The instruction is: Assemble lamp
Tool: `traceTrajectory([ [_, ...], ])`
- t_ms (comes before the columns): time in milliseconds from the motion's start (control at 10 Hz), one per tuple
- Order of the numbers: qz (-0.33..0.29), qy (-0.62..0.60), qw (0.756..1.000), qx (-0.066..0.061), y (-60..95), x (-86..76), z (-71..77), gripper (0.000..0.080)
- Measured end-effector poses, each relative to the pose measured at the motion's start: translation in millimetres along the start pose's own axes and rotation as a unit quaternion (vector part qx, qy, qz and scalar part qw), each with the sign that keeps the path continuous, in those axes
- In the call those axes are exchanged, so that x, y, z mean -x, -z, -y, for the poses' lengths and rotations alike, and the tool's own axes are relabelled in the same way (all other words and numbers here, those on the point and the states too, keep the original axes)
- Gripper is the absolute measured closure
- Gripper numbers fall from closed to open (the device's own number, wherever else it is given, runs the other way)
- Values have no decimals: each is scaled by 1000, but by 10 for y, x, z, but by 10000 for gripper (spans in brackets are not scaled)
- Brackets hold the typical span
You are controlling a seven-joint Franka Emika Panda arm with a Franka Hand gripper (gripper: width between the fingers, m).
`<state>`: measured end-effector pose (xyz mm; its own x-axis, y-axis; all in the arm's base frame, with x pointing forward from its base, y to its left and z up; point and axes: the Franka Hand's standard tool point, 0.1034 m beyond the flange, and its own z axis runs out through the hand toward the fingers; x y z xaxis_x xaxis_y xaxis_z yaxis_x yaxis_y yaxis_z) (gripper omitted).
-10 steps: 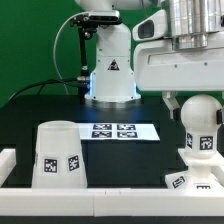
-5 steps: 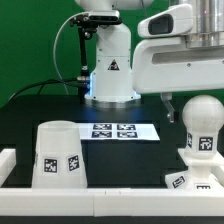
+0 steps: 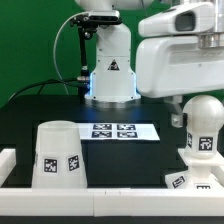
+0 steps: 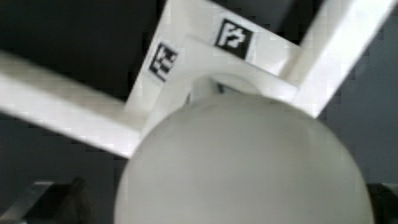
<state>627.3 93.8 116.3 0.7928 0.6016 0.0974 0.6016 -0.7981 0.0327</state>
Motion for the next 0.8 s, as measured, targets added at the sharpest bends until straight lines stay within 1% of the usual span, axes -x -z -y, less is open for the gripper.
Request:
traceTrajectory([
  [200,8,89,996,2,-4,10,15,101],
  [500,13,197,980,7,-37,22,60,101],
  [600,14,224,974,6,-45,29,68,101],
  [700,14,225,974,6,-45,34,61,101],
  [800,14,224,975,6,-46,35,59,205],
])
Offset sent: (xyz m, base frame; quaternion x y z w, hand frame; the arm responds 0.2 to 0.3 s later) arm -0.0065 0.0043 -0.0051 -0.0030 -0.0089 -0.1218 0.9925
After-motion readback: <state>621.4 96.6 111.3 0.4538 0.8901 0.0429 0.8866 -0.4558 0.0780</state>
